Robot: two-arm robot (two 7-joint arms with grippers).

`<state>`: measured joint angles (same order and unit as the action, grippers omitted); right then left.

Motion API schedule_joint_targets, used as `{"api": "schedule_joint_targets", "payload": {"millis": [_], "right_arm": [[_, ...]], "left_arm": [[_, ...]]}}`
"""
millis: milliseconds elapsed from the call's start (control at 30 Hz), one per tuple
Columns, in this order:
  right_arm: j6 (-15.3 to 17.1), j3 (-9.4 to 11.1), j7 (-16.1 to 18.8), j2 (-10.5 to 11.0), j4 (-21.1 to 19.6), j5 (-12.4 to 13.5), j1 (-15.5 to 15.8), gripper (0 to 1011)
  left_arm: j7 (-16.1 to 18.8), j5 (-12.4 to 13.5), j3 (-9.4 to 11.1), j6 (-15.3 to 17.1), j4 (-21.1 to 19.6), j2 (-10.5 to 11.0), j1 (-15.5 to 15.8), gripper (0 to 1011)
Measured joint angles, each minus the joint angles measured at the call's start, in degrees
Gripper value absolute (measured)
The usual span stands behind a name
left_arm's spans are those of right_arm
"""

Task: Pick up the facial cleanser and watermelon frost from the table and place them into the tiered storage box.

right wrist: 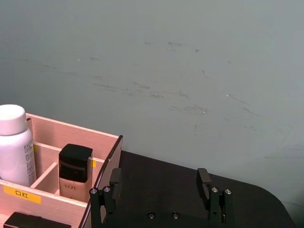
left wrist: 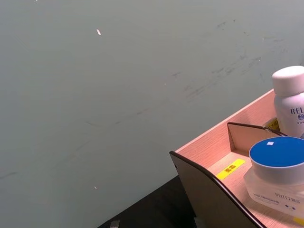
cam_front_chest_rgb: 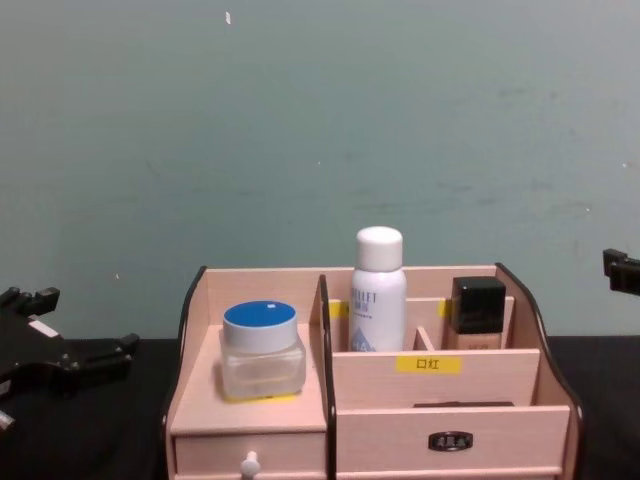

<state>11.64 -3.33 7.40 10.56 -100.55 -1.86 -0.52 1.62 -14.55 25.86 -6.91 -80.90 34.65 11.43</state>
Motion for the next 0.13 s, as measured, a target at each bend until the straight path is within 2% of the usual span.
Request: {"api": "schedule_joint_targets", "payload": {"millis": [133], "right_arm": [[-0.02,-0.02,-0.02,0.02,-0.05,0.00,-0.01,1000]], "left_arm": [[0.00,0.00,0.00,0.00,0.00,0.00,0.00,1010]]}}
